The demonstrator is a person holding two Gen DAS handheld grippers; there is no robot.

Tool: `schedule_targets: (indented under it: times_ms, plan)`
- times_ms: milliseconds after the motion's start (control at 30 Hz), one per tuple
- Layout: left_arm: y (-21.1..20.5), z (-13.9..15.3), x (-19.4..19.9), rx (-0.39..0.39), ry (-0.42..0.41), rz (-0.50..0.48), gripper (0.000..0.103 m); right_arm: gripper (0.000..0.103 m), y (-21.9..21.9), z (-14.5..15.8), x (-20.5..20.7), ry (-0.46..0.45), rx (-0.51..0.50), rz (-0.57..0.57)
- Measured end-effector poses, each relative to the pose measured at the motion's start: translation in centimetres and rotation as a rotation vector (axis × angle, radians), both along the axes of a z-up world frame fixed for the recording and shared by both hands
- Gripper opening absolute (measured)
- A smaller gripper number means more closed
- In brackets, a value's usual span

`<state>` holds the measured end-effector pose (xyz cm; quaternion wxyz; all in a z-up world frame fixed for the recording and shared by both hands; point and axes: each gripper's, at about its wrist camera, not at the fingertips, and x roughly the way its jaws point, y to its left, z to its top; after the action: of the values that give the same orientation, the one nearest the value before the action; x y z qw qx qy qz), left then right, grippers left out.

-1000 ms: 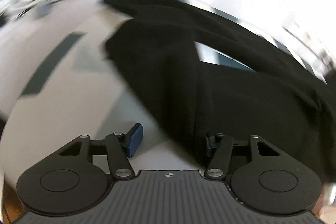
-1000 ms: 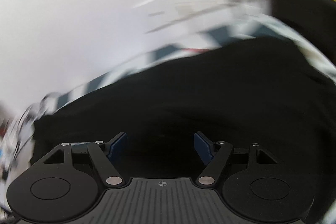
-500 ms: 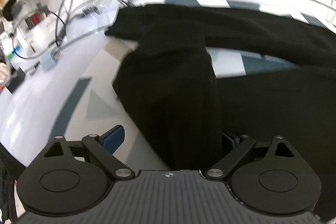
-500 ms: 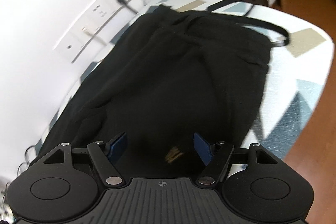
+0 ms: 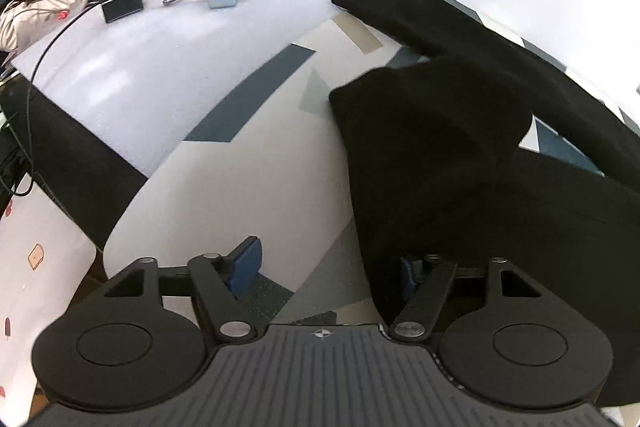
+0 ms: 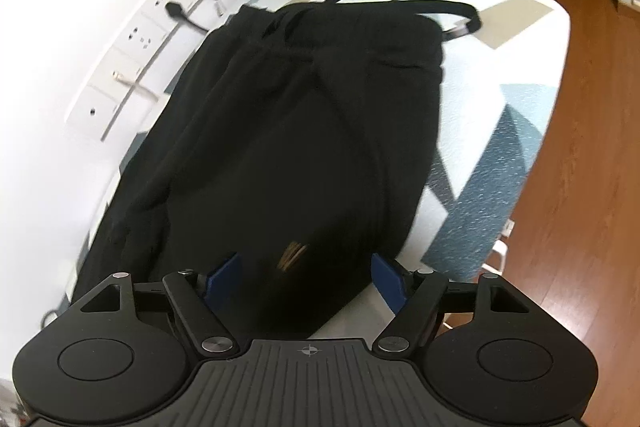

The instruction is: Fold clothes

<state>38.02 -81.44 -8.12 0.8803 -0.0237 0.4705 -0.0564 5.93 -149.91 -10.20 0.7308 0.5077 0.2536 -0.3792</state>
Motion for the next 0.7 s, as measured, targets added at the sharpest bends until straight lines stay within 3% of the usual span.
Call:
schedule_targets:
  times_ms: [133, 200, 267, 300, 333, 400, 500, 633, 700]
  plan:
    - [-1.9, -0.1, 1.3, 0.048, -0.018, -0.053, 0.084, 0.07, 0.0, 0.0, 0.2, -0.005, -0.021, 0.002]
    - [-3.1, -0.1, 1.9, 0.094, -0.046, -0.077, 0.085, 0.069, -0.1, -0.1, -0.4, -0.021, -0.042, -0.017]
    - [-3.3, 0.1, 2.1, 0.047, -0.047, -0.115, 0.056, 0.064, -0.6, -0.3, -1.5, -0.065, -0.059, -0.061]
    - [-3.3, 0.3, 2.2, 0.008, -0.041, -0.137, 0.024, 0.062, -0.8, -0.5, -2.3, -0.108, -0.068, -0.097]
    - [-3.4, 0.7, 2.4, 0.002, -0.027, -0.136, 0.019, 0.06, -1.2, -0.9, -3.0, -0.149, -0.066, -0.131]
    - [-3.6, 1.9, 2.5, 0.02, -0.051, -0.119, 0.012, 0.047, -1.8, -1.8, -4.1, -0.212, -0.037, -0.187]
    - [-2.7, 4.6, 2.6, -0.039, -0.122, -0.071, 0.012, 0.038, -2.6, -3.4, -5.0, -0.288, 0.025, -0.268]
    - [-2.2, 8.4, 2.4, -0.098, -0.22, -0.04, 0.011, 0.037, -2.3, -3.8, -5.6, -0.33, 0.066, -0.374]
    - [-2.3, 9.7, 2.0, -0.127, -0.254, -0.032, 0.011, 0.04, -1.6, -2.9, -5.7, -0.297, 0.026, -0.391]
